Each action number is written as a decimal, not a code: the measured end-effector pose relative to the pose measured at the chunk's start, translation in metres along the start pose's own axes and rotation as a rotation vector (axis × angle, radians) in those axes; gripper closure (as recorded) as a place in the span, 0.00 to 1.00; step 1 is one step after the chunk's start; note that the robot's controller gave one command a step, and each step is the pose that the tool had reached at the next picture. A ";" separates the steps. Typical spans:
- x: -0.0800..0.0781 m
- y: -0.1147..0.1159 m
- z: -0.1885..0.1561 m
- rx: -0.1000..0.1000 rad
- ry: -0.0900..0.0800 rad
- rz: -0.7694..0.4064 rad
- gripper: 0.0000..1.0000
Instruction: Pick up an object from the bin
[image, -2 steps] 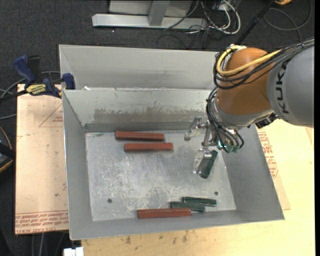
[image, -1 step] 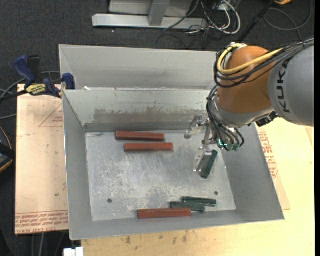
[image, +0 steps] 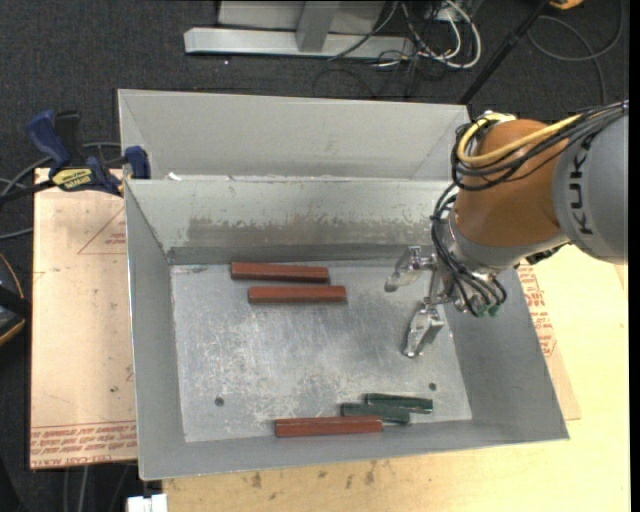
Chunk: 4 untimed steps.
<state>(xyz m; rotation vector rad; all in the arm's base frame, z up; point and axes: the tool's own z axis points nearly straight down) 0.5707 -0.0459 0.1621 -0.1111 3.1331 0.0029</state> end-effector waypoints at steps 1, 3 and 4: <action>-0.022 -0.021 0.037 0.004 0.002 -0.040 0.00; -0.019 -0.090 0.085 0.004 -0.008 -0.086 1.00; -0.011 -0.088 -0.069 0.002 0.000 -0.092 1.00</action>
Offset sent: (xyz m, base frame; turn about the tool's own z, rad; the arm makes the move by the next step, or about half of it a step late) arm 0.0199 -0.0873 -0.0921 -0.0891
